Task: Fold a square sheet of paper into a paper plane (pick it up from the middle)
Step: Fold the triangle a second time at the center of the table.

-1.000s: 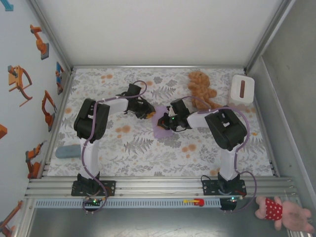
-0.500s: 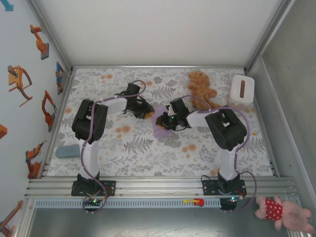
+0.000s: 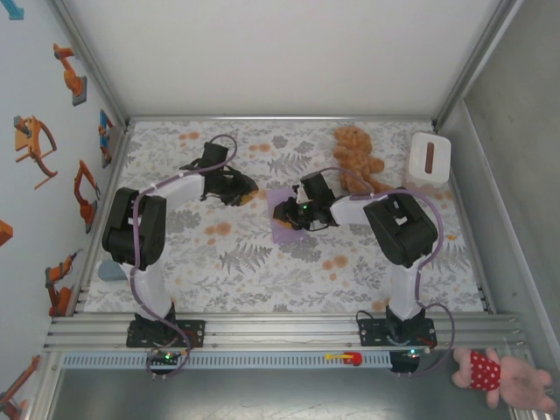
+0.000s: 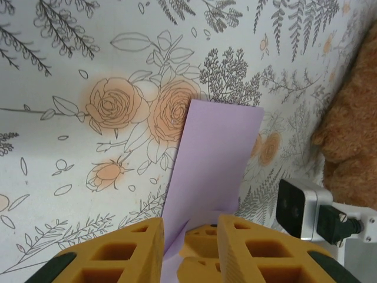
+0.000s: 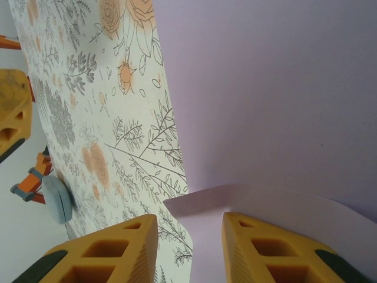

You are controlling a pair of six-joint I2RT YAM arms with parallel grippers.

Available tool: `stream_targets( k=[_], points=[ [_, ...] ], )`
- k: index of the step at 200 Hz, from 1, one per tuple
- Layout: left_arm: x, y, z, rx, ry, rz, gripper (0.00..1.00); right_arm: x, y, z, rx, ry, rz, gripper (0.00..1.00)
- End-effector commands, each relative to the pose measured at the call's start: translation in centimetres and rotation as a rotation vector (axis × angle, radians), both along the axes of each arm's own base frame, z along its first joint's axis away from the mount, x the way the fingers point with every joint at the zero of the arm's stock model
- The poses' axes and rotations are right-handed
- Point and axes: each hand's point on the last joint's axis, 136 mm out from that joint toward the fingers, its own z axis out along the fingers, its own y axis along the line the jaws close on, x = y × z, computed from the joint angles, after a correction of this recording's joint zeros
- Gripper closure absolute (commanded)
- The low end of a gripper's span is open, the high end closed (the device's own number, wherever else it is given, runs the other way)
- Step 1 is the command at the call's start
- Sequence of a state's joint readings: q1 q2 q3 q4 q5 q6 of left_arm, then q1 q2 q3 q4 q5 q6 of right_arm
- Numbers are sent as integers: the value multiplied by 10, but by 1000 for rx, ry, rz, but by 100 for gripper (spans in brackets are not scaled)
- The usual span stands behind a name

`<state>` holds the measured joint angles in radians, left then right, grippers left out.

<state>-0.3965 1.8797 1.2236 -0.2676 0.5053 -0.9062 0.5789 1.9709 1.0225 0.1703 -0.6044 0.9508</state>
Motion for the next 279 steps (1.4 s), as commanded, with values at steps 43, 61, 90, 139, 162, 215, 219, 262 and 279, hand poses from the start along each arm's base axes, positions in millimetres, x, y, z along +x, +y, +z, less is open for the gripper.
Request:
stream_targets(
  k=[43,61,90,139,162,215,219,262,279],
  points=[
    [-32,-20,3,15,-6,-68,79,-20,-28,-47,-182,87,-14,75],
    [-40,-28,-2,23,3,-89,82,-21,-30,-50,-200,93,-15,78],
    [-49,-40,-10,24,22,-118,89,-23,-35,-55,-235,104,-12,90],
    [-55,-59,-22,13,50,-157,100,-25,-37,-58,-251,114,-8,100],
    [-57,-62,-31,25,69,-158,100,-25,-36,-57,-249,113,-9,100],
    [-59,-64,-48,66,100,-163,100,-24,-35,-55,-240,108,-12,100],
    [-59,-63,-50,71,102,-160,100,-24,-35,-55,-239,109,-12,100],
    [-66,-49,-69,149,155,-145,100,-22,-32,-49,-219,97,-11,100],
    [-70,-44,-75,176,172,-144,100,-18,-26,-38,-176,75,-14,100]
  ],
)
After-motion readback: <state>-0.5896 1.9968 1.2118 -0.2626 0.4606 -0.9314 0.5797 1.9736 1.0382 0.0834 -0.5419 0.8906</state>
